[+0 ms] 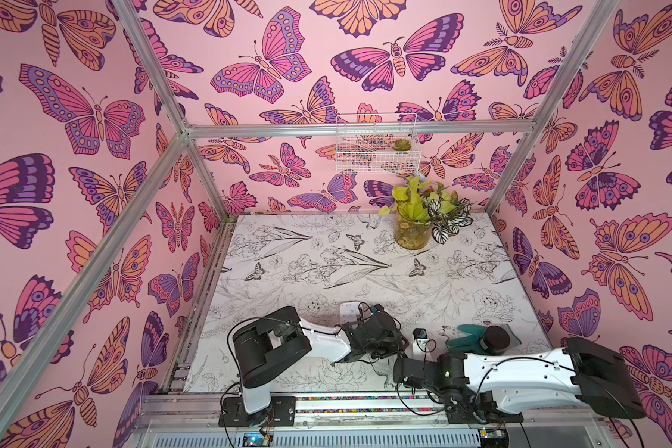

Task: Insert the battery into the alarm
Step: Pick up the cover from the center of the board.

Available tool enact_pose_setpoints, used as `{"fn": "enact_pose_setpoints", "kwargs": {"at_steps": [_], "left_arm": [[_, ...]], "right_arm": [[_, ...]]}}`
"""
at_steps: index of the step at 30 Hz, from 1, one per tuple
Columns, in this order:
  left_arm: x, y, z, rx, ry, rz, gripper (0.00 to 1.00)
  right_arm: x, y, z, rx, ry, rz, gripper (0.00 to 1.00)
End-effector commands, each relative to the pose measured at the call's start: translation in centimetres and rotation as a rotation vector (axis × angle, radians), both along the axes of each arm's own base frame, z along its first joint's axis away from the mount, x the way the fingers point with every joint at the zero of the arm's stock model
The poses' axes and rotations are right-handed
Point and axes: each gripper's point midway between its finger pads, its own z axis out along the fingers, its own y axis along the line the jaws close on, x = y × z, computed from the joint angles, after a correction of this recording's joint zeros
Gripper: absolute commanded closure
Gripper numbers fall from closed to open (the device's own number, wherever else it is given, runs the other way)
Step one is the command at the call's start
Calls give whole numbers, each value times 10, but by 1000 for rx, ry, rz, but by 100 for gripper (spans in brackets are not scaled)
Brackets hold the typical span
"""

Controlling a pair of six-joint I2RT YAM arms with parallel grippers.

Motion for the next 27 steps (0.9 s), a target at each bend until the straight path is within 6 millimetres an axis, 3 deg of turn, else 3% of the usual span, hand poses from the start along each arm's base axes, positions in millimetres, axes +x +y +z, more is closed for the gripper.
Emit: {"fn": "enact_pose_setpoints", "kwargs": {"at_steps": [1,15,27], "left_arm": [[-16,18,-19,77,42,-2,54],[-40,14,-32,103,97,-36,55],[-44,14,-56,144,147,-33,58]], "right_arm": [[-12,-17,-14,-21,54,-12,75],[-10,-18,-19,49,30,-19,75],[-11,-21,-23,65,29,-25,74]]}}
